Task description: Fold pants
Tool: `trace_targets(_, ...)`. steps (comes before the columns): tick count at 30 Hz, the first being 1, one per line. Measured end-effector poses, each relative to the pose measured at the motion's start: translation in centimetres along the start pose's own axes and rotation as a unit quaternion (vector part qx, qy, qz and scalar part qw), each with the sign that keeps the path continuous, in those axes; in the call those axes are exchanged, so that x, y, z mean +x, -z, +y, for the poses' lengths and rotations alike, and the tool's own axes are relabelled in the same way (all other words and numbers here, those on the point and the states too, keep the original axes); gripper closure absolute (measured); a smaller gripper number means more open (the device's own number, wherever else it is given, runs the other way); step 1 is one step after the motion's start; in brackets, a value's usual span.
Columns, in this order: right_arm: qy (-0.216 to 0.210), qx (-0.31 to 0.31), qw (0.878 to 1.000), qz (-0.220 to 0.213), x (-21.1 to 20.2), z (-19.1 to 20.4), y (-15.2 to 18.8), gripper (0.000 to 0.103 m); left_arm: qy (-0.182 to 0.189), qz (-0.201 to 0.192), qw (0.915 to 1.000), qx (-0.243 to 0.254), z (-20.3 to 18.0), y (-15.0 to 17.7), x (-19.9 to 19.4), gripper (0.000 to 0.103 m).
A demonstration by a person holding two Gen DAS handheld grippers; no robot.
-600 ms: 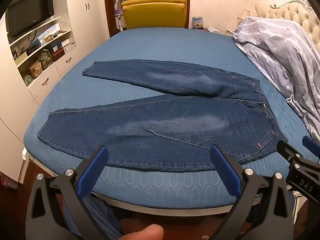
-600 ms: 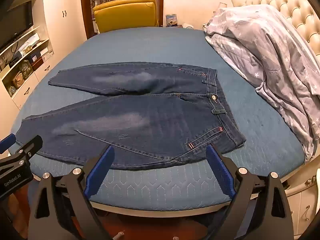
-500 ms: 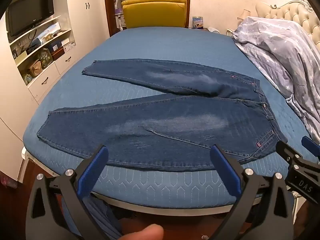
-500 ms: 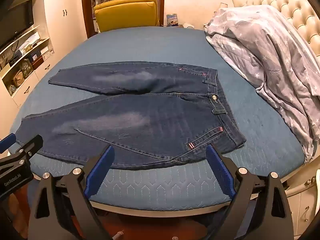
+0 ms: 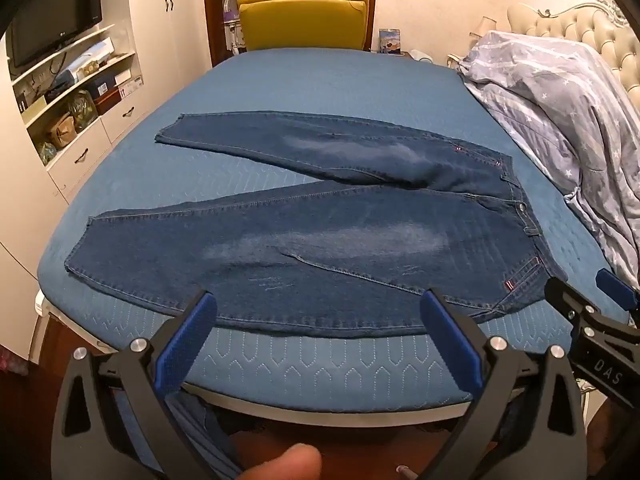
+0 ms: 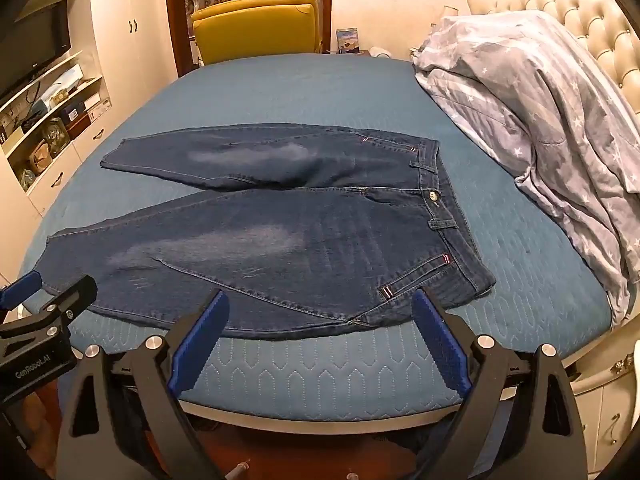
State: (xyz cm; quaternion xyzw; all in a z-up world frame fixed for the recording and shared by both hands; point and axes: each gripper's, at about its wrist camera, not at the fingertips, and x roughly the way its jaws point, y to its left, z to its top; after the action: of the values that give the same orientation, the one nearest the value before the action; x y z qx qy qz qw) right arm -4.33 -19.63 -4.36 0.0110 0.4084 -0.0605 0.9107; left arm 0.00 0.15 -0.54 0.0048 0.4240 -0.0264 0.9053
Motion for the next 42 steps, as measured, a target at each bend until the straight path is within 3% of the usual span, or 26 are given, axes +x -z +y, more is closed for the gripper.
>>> trace_targets(42, 0.000, -0.004, 1.000, -0.002, -0.12, -0.12, 0.01, 0.014, 0.002, 0.000, 0.9999, -0.011, 0.28, -0.54, -0.14, 0.001)
